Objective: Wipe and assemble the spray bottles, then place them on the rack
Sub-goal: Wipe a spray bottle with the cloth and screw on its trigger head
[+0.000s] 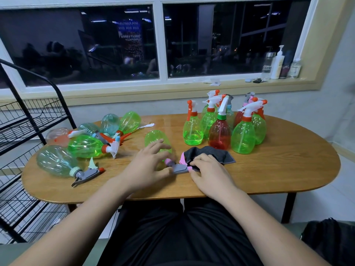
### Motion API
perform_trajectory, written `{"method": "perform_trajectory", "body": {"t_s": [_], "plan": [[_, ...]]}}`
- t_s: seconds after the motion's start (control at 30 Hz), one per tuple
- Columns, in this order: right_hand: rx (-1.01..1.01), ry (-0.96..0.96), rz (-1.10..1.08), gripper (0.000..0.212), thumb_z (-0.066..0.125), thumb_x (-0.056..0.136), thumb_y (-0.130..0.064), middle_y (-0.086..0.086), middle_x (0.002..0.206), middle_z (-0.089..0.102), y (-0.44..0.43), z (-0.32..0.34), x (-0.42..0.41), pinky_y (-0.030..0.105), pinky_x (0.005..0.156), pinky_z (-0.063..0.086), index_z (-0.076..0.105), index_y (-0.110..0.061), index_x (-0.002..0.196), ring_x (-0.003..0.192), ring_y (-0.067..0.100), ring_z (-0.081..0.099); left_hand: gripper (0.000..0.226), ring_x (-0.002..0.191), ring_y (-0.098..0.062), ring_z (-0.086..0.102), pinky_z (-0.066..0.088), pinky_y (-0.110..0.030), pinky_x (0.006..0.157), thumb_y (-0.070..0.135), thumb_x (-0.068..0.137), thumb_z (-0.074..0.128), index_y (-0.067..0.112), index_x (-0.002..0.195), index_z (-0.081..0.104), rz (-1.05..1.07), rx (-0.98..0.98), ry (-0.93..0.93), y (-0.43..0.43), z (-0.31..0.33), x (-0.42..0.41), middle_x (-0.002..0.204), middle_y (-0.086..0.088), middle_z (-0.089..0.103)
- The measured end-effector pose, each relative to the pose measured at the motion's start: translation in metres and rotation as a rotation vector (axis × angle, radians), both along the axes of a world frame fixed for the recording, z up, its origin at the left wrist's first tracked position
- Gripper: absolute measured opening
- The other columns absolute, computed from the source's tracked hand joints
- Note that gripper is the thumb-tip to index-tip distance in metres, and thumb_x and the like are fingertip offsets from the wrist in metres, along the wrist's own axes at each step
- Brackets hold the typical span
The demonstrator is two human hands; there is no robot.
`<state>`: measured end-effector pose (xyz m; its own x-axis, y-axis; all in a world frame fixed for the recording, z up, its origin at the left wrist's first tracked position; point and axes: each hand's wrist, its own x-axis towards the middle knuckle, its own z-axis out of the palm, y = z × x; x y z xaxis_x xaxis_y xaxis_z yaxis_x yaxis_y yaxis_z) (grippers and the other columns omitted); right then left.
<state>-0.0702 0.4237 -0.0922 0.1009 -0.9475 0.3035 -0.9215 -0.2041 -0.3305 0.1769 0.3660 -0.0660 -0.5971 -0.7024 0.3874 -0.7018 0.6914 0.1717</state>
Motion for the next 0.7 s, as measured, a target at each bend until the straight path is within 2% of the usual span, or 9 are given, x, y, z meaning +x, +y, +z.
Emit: {"method": "perform_trajectory", "body": {"t_s": [0.1, 0.2, 0.33, 0.43, 0.6, 0.7], "plan": [[-0.010, 0.008, -0.002, 0.034, 0.053, 0.105, -0.029, -0.012, 0.130, 0.058, -0.004, 0.000, 0.000, 0.034, 0.090, 0.048, 0.069, -0.023, 0.134, 0.122, 0.013, 0.048, 0.038, 0.159, -0.010, 0.017, 0.035, -0.045, 0.116, 0.053, 0.093, 0.048, 0.044, 0.125, 0.065, 0.027, -0.025, -0.059, 0.002, 0.003, 0.000, 0.151, 0.019, 0.047], [-0.025, 0.019, -0.032, 0.034, 0.053, 0.103, -0.021, -0.007, 0.126, 0.059, -0.006, 0.001, 0.001, 0.037, 0.089, 0.051, 0.069, -0.019, 0.132, 0.120, 0.016, 0.049, 0.036, 0.158, -0.014, 0.022, 0.038, -0.043, 0.108, 0.034, 0.098, 0.059, 0.042, 0.133, 0.062, 0.055, -0.105, -0.151, 0.004, 0.009, -0.003, 0.153, 0.017, 0.047], [-0.043, 0.070, -0.055, 0.029, 0.054, 0.104, -0.029, -0.004, 0.119, 0.059, -0.007, 0.006, 0.005, 0.038, 0.087, 0.054, 0.070, -0.017, 0.126, 0.116, 0.018, 0.051, 0.056, 0.152, -0.021, 0.032, 0.040, -0.042, 0.098, 0.011, 0.088, 0.063, 0.043, 0.133, 0.062, 0.066, -0.196, -0.252, -0.004, 0.013, -0.006, 0.150, 0.013, 0.049], [-0.060, 0.065, -0.044, 0.028, 0.056, 0.105, -0.037, -0.004, 0.115, 0.059, -0.007, 0.007, 0.005, 0.039, 0.085, 0.055, 0.070, -0.021, 0.123, 0.113, 0.018, 0.051, 0.055, 0.141, -0.023, 0.042, 0.043, -0.040, 0.090, 0.011, 0.085, 0.072, 0.046, 0.126, 0.065, 0.073, -0.274, -0.280, -0.011, 0.013, -0.006, 0.143, 0.011, 0.052], [-0.129, 0.012, -0.025, 0.014, 0.055, 0.108, -0.028, -0.005, 0.102, 0.059, -0.008, 0.005, 0.001, 0.037, 0.080, 0.050, 0.066, -0.021, 0.107, 0.103, 0.019, 0.055, 0.041, 0.126, -0.024, 0.050, 0.037, -0.038, 0.081, 0.025, 0.084, 0.082, 0.044, 0.118, 0.072, 0.036, -0.345, -0.193, -0.021, 0.014, -0.007, 0.131, 0.008, 0.059], [-0.148, -0.223, -0.041, 0.013, 0.049, 0.112, -0.028, -0.005, 0.086, 0.063, -0.010, 0.009, 0.000, 0.035, 0.063, 0.044, 0.055, -0.021, 0.102, 0.080, 0.017, 0.061, 0.040, 0.119, -0.025, 0.052, 0.041, -0.040, 0.080, 0.031, 0.084, 0.084, 0.039, 0.121, 0.071, 0.062, -0.331, -0.046, -0.026, 0.014, -0.008, 0.128, 0.009, 0.059]]}}
